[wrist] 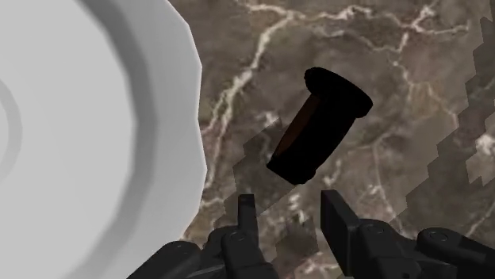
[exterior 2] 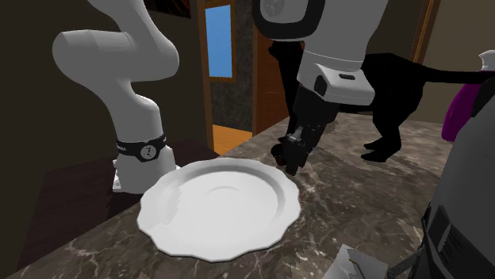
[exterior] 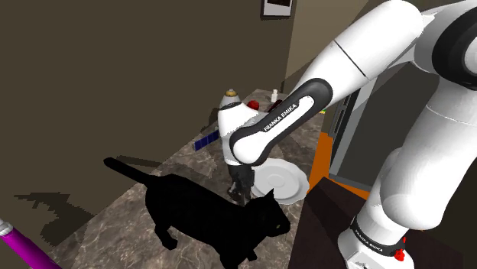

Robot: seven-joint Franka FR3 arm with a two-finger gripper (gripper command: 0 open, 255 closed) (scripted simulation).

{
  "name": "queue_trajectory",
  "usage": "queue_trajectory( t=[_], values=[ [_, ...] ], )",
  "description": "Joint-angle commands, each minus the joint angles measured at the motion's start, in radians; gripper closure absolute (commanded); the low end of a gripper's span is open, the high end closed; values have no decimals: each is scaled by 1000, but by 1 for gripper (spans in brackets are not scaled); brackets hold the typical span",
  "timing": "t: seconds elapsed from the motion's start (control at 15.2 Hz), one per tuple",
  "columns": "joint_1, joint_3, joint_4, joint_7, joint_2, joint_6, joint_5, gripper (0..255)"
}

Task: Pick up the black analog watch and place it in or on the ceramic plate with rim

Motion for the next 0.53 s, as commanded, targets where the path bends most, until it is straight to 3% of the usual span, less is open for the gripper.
queue_trajectory(
  t=[0.0,0.2,0.26,0.46],
  values=[
    [6,7,-87,107,-97,64,46,0],
    [31,100,-317,515,-385,224,153,0],
    [30,124,-339,571,-418,237,165,0],
    [21,140,-349,574,-368,297,164,0]
  ],
)
